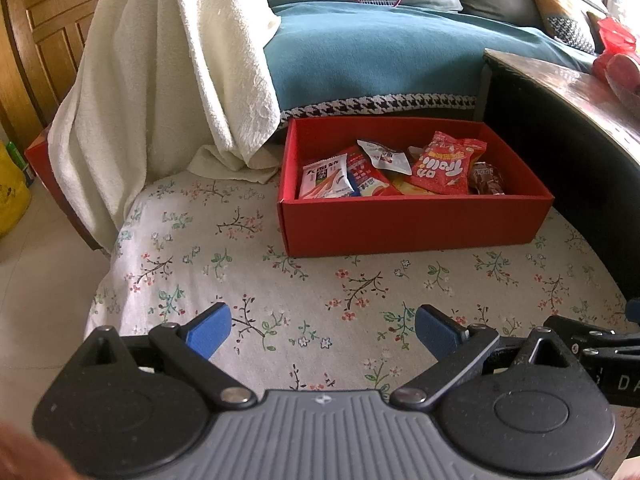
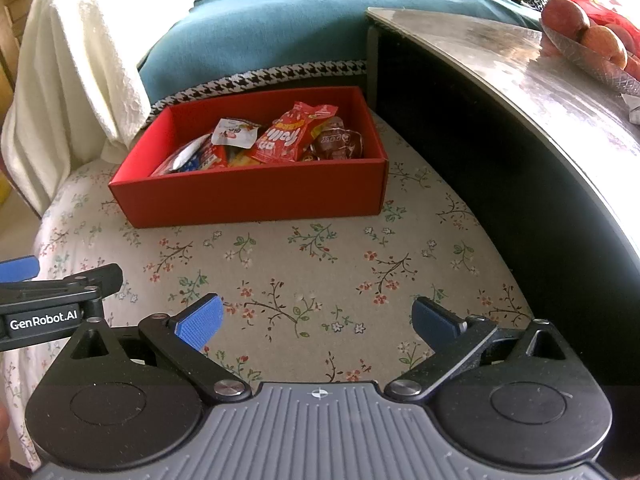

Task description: Organize snacks

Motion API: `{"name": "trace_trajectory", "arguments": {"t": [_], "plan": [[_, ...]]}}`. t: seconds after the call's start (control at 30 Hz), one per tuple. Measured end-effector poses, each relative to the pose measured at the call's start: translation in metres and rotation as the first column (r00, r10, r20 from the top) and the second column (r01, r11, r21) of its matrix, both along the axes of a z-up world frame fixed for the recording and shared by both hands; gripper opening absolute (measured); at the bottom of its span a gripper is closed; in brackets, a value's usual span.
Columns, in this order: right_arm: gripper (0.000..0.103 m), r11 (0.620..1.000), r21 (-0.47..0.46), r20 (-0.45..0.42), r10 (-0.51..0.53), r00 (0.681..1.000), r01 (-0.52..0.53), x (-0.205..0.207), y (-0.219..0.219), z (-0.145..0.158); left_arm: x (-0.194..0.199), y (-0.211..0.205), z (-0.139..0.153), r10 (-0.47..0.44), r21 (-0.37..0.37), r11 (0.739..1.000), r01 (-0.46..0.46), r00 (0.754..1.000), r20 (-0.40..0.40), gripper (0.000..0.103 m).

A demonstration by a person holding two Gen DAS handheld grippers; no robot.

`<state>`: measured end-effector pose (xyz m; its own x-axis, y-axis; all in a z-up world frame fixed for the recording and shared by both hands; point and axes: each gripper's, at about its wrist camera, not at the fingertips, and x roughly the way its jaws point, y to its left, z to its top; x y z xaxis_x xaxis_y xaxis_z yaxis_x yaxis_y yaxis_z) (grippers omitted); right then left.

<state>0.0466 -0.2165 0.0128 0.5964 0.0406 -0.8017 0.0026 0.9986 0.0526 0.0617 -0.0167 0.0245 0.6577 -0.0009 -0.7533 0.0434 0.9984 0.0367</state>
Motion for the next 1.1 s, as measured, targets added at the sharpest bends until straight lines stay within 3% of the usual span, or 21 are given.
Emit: {"name": "trace_trajectory", "arguments": {"t": [0.37,0.53,0.6,0.7,1.1], "plan": [[0.102,1.0,-0.001,0.001,0.002,1.0,-0.002,0.0,-0.001,0.0,-0.002,0.0,0.002,-0.008,0.005,1.0,0.008,1.0,0.028,0.094],[0.102,1.0,0.014,0.014,0.002,1.0,-0.002,-0.002,-0.002,0.003,-0.014,0.007,0.022,0.007,-0.054,0.999,0.002,0.987,0.164,0.094],[0.102,1.0,0.014,0.019,0.0,1.0,0.0,-0.002,-0.003,0.004,-0.018,0.006,0.029,0.004,-0.018,1.0,0.0,0.977,0.212,0.099],[0.102,1.0,0.013,0.017,-0.002,1.0,0.002,-0.003,-0.002,0.003,-0.02,0.002,0.033,-0.001,0.032,0.999,-0.007,0.969,0.246,0.099],[0.102,1.0,0.004,0.013,0.002,1.0,-0.002,-0.001,-0.002,0.003,-0.023,0.003,0.032,0.023,0.036,0.999,-0.034,0.96,0.278,0.099]]}}
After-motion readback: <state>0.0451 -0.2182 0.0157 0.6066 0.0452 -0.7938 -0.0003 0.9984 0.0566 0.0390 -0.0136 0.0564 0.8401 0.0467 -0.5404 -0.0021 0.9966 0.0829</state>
